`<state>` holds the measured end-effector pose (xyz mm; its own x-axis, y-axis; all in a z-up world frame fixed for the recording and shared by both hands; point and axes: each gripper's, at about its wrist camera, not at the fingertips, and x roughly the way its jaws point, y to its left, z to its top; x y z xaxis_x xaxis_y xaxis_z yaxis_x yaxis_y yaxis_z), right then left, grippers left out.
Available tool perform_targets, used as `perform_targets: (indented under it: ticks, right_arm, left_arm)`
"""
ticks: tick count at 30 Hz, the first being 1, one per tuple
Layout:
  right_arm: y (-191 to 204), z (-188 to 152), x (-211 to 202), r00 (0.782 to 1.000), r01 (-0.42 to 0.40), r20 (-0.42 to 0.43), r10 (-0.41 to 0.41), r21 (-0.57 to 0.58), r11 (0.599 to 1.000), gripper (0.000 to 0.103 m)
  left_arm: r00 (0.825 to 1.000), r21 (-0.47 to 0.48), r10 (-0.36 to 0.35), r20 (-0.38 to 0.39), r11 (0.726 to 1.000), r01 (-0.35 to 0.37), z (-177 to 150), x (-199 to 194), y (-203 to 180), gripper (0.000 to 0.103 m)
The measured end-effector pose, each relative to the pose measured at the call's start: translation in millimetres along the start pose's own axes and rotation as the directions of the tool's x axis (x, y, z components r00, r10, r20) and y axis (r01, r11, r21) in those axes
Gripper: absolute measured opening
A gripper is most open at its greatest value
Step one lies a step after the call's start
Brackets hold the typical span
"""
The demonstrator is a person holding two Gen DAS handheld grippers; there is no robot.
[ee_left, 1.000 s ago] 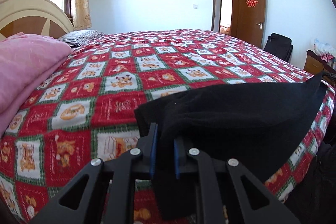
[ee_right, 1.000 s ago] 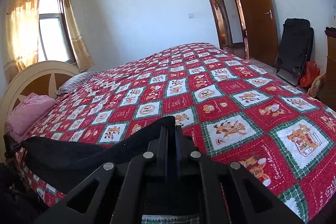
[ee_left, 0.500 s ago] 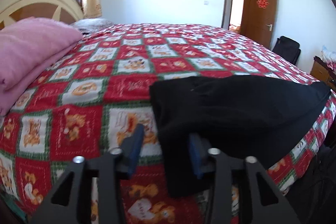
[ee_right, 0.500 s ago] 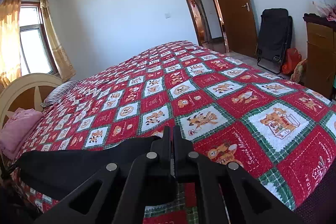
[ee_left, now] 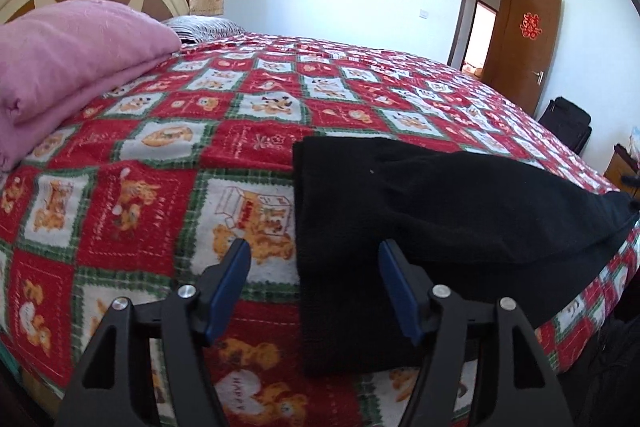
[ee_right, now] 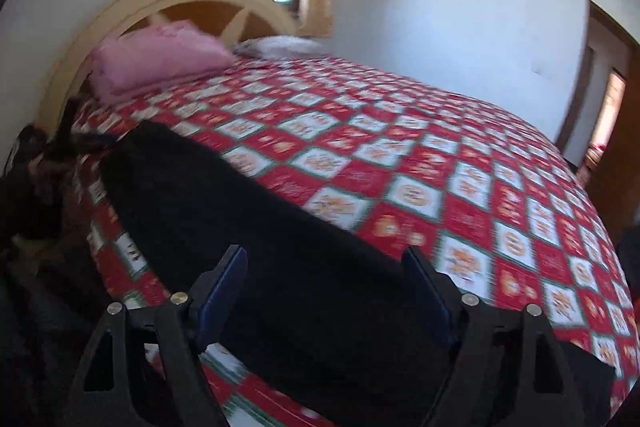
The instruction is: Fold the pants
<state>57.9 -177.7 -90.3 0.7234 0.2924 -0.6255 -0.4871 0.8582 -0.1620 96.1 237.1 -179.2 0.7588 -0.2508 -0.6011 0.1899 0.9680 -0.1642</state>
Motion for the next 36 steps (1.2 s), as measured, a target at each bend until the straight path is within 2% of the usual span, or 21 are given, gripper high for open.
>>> perform_targets:
  ticks: [3, 6, 9, 11, 12, 16, 19, 21, 22, 23, 24, 28, 31, 36]
  right_arm:
    - [68.9, 9.2, 53.1, 0.991, -0.121, -0.077, 0.111, -0.14, 0.983, 0.054]
    - [119.7, 8.9, 83.7, 0.98, -0.184, -0.118, 0.159, -0.243, 0.952, 0.054]
    - [146.9, 11.6, 105.0, 0.979, -0.187, -0.135, 0.151, -0.313, 0.931, 0.054]
    - [154.2, 11.2, 118.0, 0.984, -0.157, -0.137, 0.114, -0.36, 0.92, 0.053]
    - [157.7, 11.4, 120.6, 0.985, -0.149, -0.14, 0.104, -0.365, 0.919, 0.048]
    - [147.3, 18.0, 131.1, 0.982, -0.153, -0.154, 0.11, -0.299, 0.942, 0.044]
    - [151.2, 18.6, 141.0, 0.984, -0.125, -0.162, 0.073, -0.336, 0.933, 0.038]
    - [152.5, 19.4, 143.4, 0.982, -0.147, -0.165, 0.096, -0.336, 0.93, 0.022]
    - [153.9, 20.6, 143.3, 0.98, -0.156, -0.17, 0.104, -0.336, 0.929, 0.018]
    - [156.0, 21.8, 142.5, 0.98, -0.156, -0.169, 0.103, -0.342, 0.927, 0.007]
    - [158.5, 23.1, 139.7, 0.982, -0.151, -0.161, 0.099, -0.354, 0.923, 0.004]
    - [155.6, 34.4, 117.5, 0.985, -0.161, -0.113, 0.131, -0.331, 0.93, 0.003]
    - [146.6, 42.0, 93.7, 0.984, -0.175, -0.071, 0.161, -0.293, 0.94, 0.003]
    - [141.1, 44.2, 81.5, 0.974, -0.225, -0.065, 0.215, -0.229, 0.947, 0.003]
  left_arm:
    - [0.999, -0.006, -0.031, 0.012, 1.0, 0.031, -0.9, -2.0, -10.1, 0.069]
    - [0.999, 0.003, -0.045, 0.011, 0.999, 0.045, -0.4, -2.0, -20.0, 0.069]
    - [0.999, -0.001, -0.05, 0.008, 0.999, 0.05, 1.0, 0.9, -21.8, 0.069]
    - [0.998, -0.012, -0.059, 0.012, 0.998, 0.06, 1.3, 0.9, -20.6, 0.069]
    - [0.998, -0.017, -0.063, 0.012, 0.998, 0.064, 1.7, 0.5, -20.3, 0.069]
    - [0.997, -0.023, -0.082, 0.014, 0.996, 0.083, 4.2, -3.5, -22.1, 0.066]
    - [0.998, -0.02, -0.067, -0.023, 0.998, 0.066, 5.7, 4.4, -23.8, 0.052]
    - [0.998, -0.009, -0.059, -0.023, 0.998, 0.059, 6.0, 6.2, -23.8, 0.047]
    - [0.997, -0.01, -0.066, -0.025, 0.998, 0.066, 6.7, 6.6, -22.8, 0.037]
    - [0.997, -0.014, -0.073, -0.03, 0.997, 0.073, 7.8, 6.6, -21.4, 0.02]
    - [0.996, -0.021, -0.087, -0.033, 0.996, 0.086, 8.8, 5.9, -19.6, 0.014]
    - [0.987, -0.057, -0.156, 0.023, 0.986, 0.157, 16.2, -16.2, -11.4, 0.012]
    - [0.981, -0.072, -0.18, 0.066, 0.98, 0.185, 22.9, -35.9, -7.4, 0.012]
    - [0.983, -0.053, -0.166, 0.075, 0.984, 0.171, 21.5, -49.3, -2.6, 0.012]
